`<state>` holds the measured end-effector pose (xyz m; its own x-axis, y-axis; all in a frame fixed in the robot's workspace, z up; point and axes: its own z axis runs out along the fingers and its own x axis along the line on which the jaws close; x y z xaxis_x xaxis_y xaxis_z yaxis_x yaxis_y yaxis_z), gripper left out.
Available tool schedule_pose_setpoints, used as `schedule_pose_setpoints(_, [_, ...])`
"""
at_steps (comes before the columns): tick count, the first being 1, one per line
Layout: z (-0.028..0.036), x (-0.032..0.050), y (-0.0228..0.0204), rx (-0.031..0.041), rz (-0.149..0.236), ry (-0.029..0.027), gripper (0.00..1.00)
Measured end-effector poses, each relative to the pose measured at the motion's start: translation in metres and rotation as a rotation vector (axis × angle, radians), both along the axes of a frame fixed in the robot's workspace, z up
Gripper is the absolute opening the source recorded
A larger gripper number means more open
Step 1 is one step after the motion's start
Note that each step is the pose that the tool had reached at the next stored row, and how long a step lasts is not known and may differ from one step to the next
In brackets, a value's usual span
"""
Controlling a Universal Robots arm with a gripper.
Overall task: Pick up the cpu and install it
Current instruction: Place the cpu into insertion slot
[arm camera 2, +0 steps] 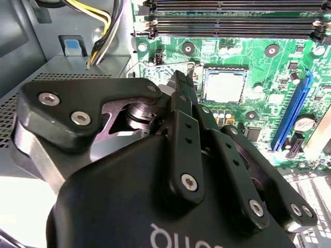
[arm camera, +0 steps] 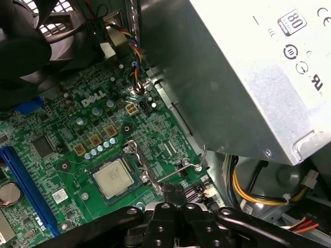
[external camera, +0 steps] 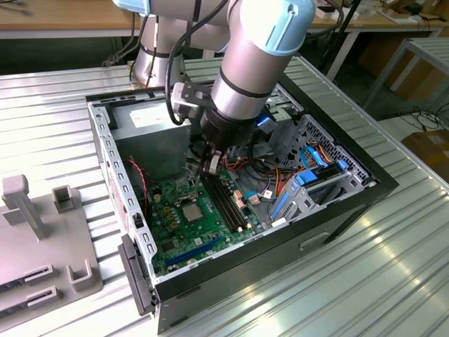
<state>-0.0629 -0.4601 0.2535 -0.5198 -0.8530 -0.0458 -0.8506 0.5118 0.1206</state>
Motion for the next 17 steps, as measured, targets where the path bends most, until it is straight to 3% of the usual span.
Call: schedule_pose_setpoints(17, [0.0, 0.0, -0.0084, 0.0, 0.0, 0.0, 0.11])
